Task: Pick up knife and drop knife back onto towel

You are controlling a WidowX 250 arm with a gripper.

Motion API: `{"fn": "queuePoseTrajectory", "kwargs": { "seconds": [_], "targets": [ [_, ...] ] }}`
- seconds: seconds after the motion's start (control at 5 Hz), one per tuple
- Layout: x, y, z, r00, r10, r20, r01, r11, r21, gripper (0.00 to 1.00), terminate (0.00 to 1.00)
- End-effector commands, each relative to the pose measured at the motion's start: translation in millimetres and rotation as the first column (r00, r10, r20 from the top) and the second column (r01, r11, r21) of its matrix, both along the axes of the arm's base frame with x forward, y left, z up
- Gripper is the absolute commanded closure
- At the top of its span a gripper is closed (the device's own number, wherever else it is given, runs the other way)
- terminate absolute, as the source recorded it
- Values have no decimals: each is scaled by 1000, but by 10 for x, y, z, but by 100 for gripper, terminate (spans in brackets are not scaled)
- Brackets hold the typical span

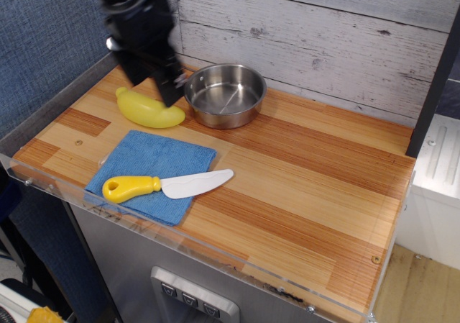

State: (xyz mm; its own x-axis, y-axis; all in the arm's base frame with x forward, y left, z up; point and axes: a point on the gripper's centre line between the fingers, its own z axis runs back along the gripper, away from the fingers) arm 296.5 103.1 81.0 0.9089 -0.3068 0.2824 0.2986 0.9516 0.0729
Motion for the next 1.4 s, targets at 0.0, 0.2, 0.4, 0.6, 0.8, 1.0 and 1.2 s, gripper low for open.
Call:
{"fn": "queuePoseTrajectory", "kwargs": {
  "seconds": [0.0, 0.2, 0.4, 0.6, 0.8, 1.0, 1.2],
  "targets": [
    [-326, 24, -35, 966, -252, 57, 252, 968, 21, 0, 0],
    [-515, -59, -151, 942, -332, 39, 331, 943, 37, 0, 0],
    [-687, -112, -245, 924, -381, -5, 381, 924, 31, 0, 0],
    [-767, -163, -313, 915, -403, -23, 404, 914, 49, 0, 0],
    [-736, -166, -368, 923, -383, -24, 384, 921, 69, 0, 0],
    [-640, -141, -414, 941, -338, -18, 339, 936, 92, 0, 0],
    [-519, -125, -384, 952, -307, 2, 305, 946, 104, 0, 0]
  ]
}}
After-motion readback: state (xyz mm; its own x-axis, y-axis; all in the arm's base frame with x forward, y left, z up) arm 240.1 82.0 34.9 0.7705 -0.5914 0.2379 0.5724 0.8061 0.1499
